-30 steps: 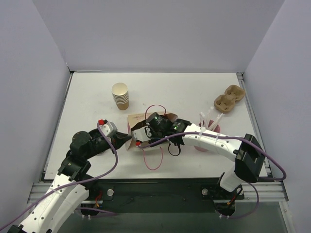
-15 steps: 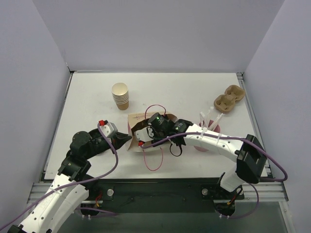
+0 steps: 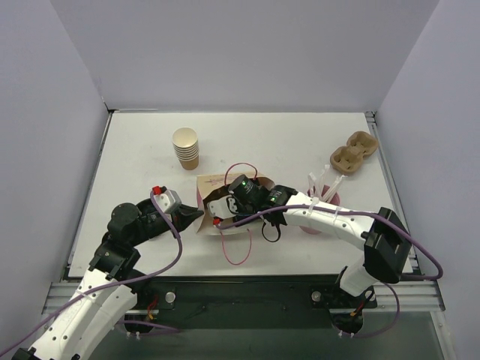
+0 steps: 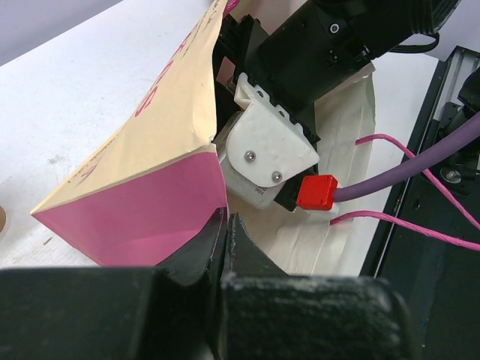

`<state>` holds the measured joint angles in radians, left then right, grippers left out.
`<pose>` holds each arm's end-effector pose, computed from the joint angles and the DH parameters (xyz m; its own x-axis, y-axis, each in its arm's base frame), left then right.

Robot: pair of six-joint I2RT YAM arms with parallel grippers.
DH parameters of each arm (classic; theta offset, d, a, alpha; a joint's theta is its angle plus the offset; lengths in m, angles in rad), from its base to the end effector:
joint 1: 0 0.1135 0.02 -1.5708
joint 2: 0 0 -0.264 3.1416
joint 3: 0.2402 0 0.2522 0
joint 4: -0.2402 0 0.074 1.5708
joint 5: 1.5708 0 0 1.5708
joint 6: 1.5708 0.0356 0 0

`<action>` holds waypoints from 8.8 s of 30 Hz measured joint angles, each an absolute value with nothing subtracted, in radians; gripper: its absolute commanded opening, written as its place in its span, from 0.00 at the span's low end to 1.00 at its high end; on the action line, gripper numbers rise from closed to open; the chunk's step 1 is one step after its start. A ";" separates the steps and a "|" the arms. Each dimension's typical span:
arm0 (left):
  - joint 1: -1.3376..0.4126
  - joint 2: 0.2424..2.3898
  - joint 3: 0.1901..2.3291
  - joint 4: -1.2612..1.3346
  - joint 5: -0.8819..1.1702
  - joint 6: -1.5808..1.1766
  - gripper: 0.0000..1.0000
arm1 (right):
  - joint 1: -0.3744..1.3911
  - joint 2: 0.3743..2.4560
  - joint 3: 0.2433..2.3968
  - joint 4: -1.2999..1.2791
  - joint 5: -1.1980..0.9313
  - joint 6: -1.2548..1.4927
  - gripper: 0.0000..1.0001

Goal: Pack the takeout coffee

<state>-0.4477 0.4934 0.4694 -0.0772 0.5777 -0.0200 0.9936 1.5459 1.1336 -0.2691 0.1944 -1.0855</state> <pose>0.1152 -0.0769 0.2821 -0.1081 0.0333 -0.9936 0.8504 0.5207 -0.0750 0.1948 0.2866 0.2656 0.4945 -0.8310 -0.2547 -0.6494 -0.1585 -0.7438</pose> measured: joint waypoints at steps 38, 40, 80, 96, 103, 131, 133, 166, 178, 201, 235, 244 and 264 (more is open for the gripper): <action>-0.448 0.468 0.450 -0.073 0.581 -0.018 0.00 | 0.990 1.578 1.095 -0.121 0.211 -0.906 0.39; -0.448 0.468 0.450 -0.077 0.581 -0.018 0.00 | 0.986 1.587 1.091 -0.109 0.212 -0.895 0.39; -0.443 0.484 0.449 -0.085 0.547 -0.019 0.00 | 0.947 1.667 1.106 -0.022 0.211 -0.838 0.79; -0.443 0.497 0.450 -0.084 0.547 -0.019 0.00 | 0.941 1.667 1.130 -0.076 0.210 -0.829 0.90; -0.443 0.539 0.477 -0.086 0.529 -0.033 0.00 | 0.937 1.666 1.176 -0.167 0.210 -0.802 0.79; -0.443 0.644 0.630 -0.192 0.474 -0.101 0.00 | 0.931 1.621 1.316 -0.432 0.192 -0.706 0.93; -0.443 0.648 0.632 -0.193 0.474 -0.101 0.00 | 0.931 1.621 1.317 -0.435 0.191 -0.704 0.92; -0.443 0.771 0.834 -0.411 0.410 -0.160 0.00 | 0.931 1.560 1.369 -0.489 0.073 -0.624 0.69; -0.443 0.849 0.901 -0.461 0.358 -0.233 0.40 | 0.931 1.532 1.526 -0.557 -0.050 -0.472 0.68; -0.444 0.995 1.288 -0.626 0.073 -0.152 0.76 | 0.801 1.314 1.706 -0.682 0.306 0.086 0.61; -0.444 0.818 1.276 -0.870 0.057 -0.241 0.89 | 0.209 1.279 1.385 -0.862 0.290 0.302 0.33; -0.444 0.813 1.274 -0.882 0.057 -0.249 0.89 | 0.183 1.326 1.366 -0.813 0.281 0.287 0.16; -0.444 0.824 1.246 -0.871 0.064 -0.252 0.89 | 0.183 1.237 1.427 -0.881 0.289 0.264 0.03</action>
<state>-0.4442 0.8242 1.2457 -0.8707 0.0635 -0.2523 0.1825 1.2366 1.4273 -0.8806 0.2893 0.2638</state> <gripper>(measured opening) 0.888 0.043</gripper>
